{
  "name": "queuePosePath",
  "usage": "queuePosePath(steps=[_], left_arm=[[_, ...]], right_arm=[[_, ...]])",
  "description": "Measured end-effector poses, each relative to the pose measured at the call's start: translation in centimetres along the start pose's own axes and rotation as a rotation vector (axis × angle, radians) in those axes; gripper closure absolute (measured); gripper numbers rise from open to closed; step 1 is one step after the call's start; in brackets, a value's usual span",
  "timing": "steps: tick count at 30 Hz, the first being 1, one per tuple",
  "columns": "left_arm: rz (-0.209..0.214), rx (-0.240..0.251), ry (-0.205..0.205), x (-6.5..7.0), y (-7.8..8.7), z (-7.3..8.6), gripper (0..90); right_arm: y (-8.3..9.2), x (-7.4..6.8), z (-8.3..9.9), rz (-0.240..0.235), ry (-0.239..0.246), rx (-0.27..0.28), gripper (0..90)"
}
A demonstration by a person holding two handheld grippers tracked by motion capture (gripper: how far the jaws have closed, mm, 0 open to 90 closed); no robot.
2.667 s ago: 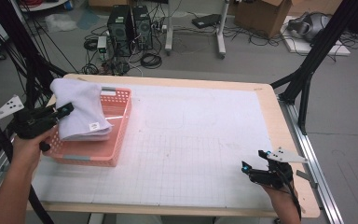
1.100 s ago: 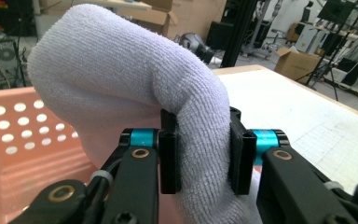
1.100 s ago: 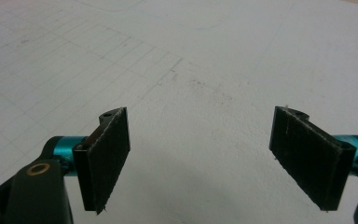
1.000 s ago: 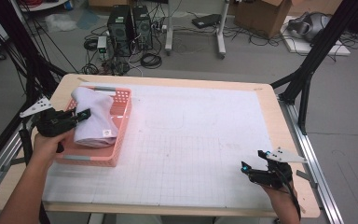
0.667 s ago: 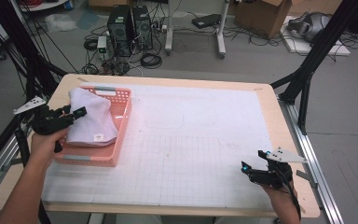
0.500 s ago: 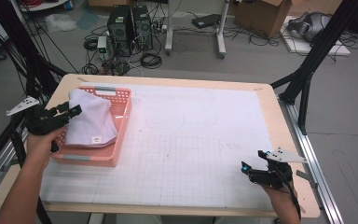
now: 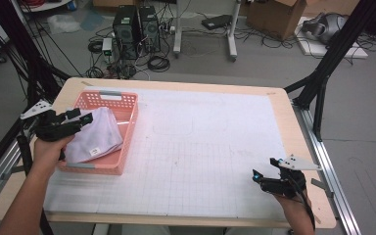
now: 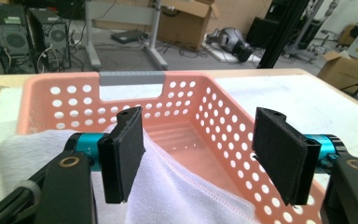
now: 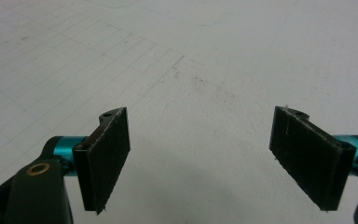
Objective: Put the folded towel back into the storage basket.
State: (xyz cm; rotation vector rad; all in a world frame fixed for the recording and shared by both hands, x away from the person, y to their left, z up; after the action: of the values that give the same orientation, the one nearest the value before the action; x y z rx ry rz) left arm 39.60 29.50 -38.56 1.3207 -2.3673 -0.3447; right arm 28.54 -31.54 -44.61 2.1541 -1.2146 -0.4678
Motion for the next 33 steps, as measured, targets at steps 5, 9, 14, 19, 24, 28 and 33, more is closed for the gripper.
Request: queuePosePath(steps=[5,9,14,19,24,28,33], left_arm=[[-0.057,-0.034,0.002,-0.2,-1.1,0.4,32.0],[-0.096,-0.094,-0.002,-0.3,-2.2,1.0,29.8],[-0.145,-0.127,-0.011,-0.5,-2.8,1.3,29.5],[-0.172,-0.176,-0.031,-0.5,-3.1,1.7,29.9],[-0.197,-0.2,-0.038,-0.5,-3.3,1.9,31.7],[-0.218,-0.226,-0.045,-0.4,-3.3,2.0,31.9],[-0.249,-0.291,-0.067,0.0,-3.5,2.2,32.8]], right_arm=[[0.0,0.1,0.0,0.001,-0.003,0.001,19.1],[-0.2,0.1,0.1,0.0,0.002,-0.003,19.1],[-0.2,0.1,0.1,0.0,-0.002,-0.007,19.1],[-0.2,0.1,0.1,0.0,0.001,-0.009,19.1],[-0.1,0.1,0.1,-0.002,0.002,-0.007,19.2],[-0.1,0.2,0.1,-0.001,0.0,-0.006,19.1],[-0.2,0.1,0.1,-0.004,0.0,-0.009,19.1]])
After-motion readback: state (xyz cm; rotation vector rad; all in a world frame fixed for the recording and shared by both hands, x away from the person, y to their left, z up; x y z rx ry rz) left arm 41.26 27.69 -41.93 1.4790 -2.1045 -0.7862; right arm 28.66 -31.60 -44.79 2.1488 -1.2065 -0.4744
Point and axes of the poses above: each handheld gripper's, and its own axes: y roughly backward along the jaws, z roughly out of its underside, x roughly to its right, the point moved 5 cm from there along -y, roughly forward along the jaws, and after that the axes turned 8 degrees about -x, right-handed, at the moved point
